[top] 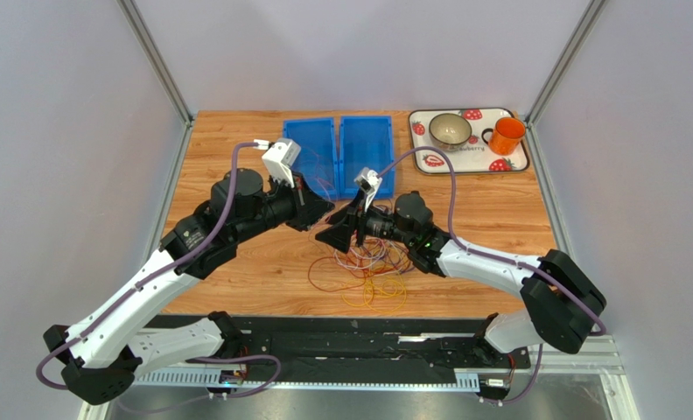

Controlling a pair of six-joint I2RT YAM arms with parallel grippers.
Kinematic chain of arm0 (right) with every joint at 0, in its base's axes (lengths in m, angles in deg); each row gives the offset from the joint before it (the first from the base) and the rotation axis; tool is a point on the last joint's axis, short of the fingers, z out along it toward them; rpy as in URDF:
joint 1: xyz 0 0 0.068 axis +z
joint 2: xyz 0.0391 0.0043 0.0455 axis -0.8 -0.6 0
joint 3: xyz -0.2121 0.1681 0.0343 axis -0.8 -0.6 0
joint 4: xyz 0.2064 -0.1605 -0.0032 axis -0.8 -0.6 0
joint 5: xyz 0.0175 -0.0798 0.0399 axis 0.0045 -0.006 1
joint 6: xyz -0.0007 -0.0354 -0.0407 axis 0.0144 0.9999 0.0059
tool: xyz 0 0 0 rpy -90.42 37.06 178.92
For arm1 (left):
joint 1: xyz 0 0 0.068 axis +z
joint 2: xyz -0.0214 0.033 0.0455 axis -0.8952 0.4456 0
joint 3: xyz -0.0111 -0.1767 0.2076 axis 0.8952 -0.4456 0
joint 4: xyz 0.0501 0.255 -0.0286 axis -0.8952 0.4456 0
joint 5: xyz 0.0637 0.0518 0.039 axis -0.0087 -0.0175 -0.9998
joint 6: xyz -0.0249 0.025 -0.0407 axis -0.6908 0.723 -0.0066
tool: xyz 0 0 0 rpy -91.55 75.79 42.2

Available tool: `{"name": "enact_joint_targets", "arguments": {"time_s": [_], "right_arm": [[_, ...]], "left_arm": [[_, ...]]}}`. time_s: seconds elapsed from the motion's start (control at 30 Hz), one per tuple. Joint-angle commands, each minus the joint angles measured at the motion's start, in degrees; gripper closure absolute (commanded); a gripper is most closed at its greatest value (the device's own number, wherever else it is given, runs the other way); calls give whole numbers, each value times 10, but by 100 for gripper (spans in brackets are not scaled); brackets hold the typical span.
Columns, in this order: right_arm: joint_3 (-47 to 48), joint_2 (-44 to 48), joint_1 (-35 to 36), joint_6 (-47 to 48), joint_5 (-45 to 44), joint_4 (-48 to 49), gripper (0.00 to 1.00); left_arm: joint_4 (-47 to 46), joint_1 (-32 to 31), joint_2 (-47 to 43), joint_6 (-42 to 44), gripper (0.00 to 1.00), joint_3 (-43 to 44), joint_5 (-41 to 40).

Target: Untangle the cables

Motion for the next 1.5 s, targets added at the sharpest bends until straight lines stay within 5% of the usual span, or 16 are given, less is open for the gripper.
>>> {"name": "enact_joint_targets", "arguments": {"time_s": [0.0, 0.27, 0.4, 0.5, 0.63, 0.83, 0.9, 0.93, 1.03, 1.07, 1.3, 1.47], "right_arm": [[-4, -21, 0, -43, 10, 124, 31], [9, -59, 2, -78, 28, 182, 40], [17, -73, 2, -80, 41, 183, 79], [19, -79, 2, -83, 42, 182, 92], [16, -78, 1, -89, 39, 189, 100], [3, -59, 1, -96, 28, 198, 100], [-1, -37, 0, -91, 18, 178, 100], [-1, -25, -1, -86, 6, 165, 100], [20, 19, -3, -53, -36, 72, 100], [34, 29, -3, -32, -48, 40, 100], [161, 90, -5, 40, -120, -181, 100], [296, 80, -7, 65, -167, -289, 100]], "left_arm": [[-20, 4, 7, -4, 100, 24, 13], [-31, 5, 11, -7, 100, 22, 17], [-31, 8, 13, -5, 100, 23, 12], [-31, 9, 14, -5, 100, 22, 14], [-32, 10, 15, -8, 100, 16, 14], [6, 13, 15, 2, 100, 23, -28], [74, 15, 23, 10, 90, 50, -98], [99, 16, 27, 15, 60, 68, -119], [184, 31, 35, 30, 15, 97, -171], [201, 32, 35, 34, 7, 101, -179], [305, 40, -17, 36, 6, 84, -289], [309, 41, -89, 18, 5, 1, -298]]}}
